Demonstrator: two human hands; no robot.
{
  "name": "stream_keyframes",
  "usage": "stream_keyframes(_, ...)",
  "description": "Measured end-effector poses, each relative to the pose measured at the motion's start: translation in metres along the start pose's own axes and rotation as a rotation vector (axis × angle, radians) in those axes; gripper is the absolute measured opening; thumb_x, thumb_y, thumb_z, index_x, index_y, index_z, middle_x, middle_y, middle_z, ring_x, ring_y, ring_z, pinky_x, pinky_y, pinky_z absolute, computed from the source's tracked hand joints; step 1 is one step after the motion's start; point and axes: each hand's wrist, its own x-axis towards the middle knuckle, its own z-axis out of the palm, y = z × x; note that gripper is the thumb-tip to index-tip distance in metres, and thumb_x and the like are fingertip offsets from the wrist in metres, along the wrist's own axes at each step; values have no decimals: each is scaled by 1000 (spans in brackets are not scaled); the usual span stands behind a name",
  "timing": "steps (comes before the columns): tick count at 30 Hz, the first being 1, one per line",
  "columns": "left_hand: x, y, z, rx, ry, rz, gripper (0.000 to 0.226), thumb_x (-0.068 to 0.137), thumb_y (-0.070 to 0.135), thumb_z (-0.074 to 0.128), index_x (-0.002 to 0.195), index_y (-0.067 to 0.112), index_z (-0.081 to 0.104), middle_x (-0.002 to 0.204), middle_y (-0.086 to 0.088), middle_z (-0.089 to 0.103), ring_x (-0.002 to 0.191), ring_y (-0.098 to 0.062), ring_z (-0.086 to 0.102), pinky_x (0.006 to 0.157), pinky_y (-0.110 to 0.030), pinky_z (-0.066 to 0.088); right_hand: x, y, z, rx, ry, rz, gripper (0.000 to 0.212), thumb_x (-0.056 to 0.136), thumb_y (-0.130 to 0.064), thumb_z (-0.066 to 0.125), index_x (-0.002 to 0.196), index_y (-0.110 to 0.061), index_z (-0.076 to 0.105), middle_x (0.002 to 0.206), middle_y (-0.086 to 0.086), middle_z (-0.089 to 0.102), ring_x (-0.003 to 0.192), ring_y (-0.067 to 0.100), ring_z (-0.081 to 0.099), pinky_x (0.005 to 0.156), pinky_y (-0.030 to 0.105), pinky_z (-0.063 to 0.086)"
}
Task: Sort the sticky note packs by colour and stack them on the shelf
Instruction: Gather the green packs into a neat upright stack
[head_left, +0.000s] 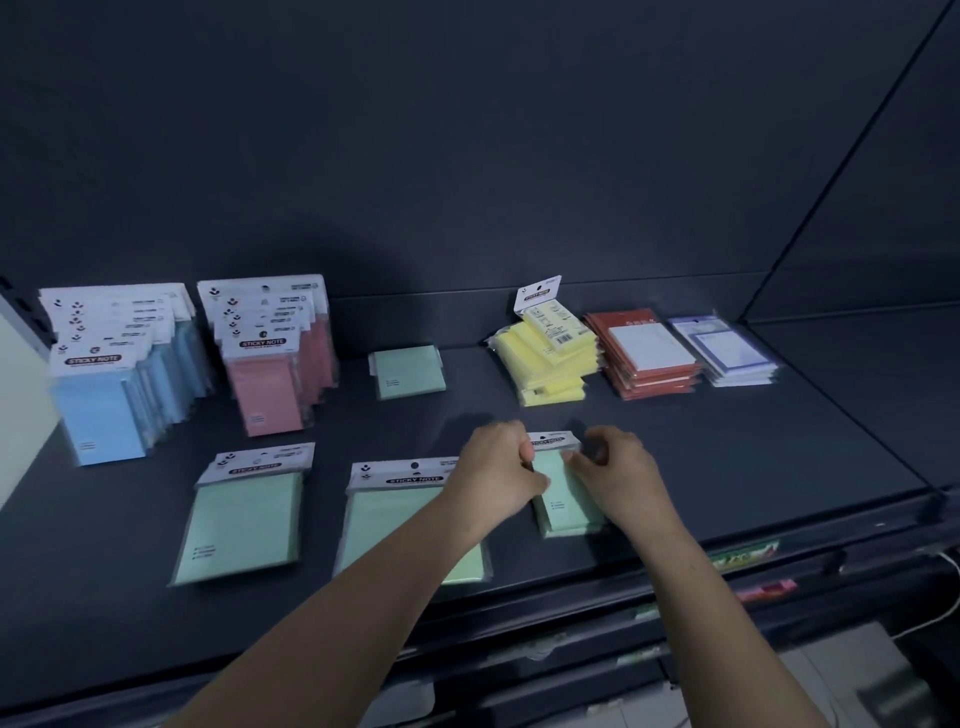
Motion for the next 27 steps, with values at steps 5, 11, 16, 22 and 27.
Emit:
stream_keyframes(5, 12, -15, -20, -129, 235, 23, 23, 82, 16, 68, 102, 9, 59, 96, 1, 55, 90, -16, 54, 80, -24, 42, 4, -25, 8, 71, 96, -216, 23, 85, -9, 61, 108, -10, 61, 78, -1, 50, 69, 14, 48, 60, 22, 30)
stream_keyframes(11, 24, -63, -53, 112, 329, -232, 53, 86, 29, 61, 132, 13, 43, 136, -8, 45, 127, -27, 36, 103, -37, 33, 29, -70, 56, 302, -223, -148, 36, 91, -15, 55, 127, -10, 53, 119, 0, 60, 113, 18, 55, 92, 20, 38)
stream_keyframes(16, 28, -84, -64, 55, 218, -258, 61, 85, 21, 59, 140, 17, 34, 139, -11, 43, 129, -27, 38, 106, -34, 33, 47, -96, 89, 424, -327, -50, 45, 86, -5, 53, 131, -11, 48, 124, 10, 60, 110, 21, 56, 95, 30, 46)
stream_keyframes(22, 29, -83, -77, -568, 522, -288, 16, 80, 12, 70, 81, 17, 56, 89, -2, 58, 83, -14, 53, 68, -15, 41, 51, -110, 97, 895, -234, 213, 15, 85, -6, 61, 97, -14, 56, 92, 2, 59, 81, 12, 55, 71, 18, 44)
stream_keyframes(27, 14, -88, -88, -929, 671, -316, 37, 80, -1, 66, 62, 17, 39, 67, -2, 45, 68, -17, 44, 69, -29, 37, 37, -123, 101, 1030, -302, 195, 15, 89, 3, 54, 90, -12, 52, 85, 6, 55, 84, 18, 57, 77, 27, 51)
